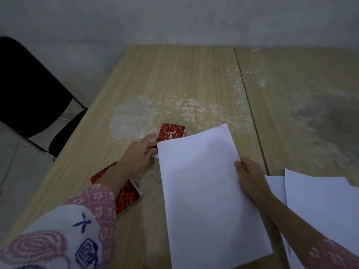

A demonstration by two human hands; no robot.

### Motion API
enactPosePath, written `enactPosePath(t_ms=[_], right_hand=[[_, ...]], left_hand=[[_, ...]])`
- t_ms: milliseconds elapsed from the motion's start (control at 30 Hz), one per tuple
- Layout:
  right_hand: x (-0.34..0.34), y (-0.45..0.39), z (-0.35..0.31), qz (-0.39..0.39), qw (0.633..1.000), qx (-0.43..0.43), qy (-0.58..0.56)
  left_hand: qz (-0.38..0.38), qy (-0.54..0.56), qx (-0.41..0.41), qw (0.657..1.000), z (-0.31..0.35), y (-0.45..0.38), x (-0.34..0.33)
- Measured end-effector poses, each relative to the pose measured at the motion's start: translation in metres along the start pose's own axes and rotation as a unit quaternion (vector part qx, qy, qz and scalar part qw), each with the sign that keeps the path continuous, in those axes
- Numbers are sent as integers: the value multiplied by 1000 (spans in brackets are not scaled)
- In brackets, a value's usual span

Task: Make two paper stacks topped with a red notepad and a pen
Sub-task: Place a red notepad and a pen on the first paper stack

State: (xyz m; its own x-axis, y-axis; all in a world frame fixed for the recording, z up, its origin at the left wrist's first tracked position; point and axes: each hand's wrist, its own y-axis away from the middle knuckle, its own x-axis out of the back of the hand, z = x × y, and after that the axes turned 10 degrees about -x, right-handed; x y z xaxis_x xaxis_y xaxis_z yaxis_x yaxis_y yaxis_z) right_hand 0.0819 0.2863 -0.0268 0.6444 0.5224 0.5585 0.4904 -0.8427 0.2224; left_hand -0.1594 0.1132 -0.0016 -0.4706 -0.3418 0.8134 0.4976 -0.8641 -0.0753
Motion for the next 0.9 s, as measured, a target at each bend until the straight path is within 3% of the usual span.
enactPosePath(t_ms=[167,267,500,900], right_hand=[[-1,3,-2,-8,1000,-1,24],[-5,3,-7,-28,999,6,35],[-12,-6,-11,-50,995,19,78],[-44,-9,-28,8,993,-104,46]], left_hand=[[73,-35,-65,995,6,-7,15],[113,-47,-55,991,12,-12,21],[124,-32,-37,991,13,-18,29],[38,-7,-48,998,13,3,15]])
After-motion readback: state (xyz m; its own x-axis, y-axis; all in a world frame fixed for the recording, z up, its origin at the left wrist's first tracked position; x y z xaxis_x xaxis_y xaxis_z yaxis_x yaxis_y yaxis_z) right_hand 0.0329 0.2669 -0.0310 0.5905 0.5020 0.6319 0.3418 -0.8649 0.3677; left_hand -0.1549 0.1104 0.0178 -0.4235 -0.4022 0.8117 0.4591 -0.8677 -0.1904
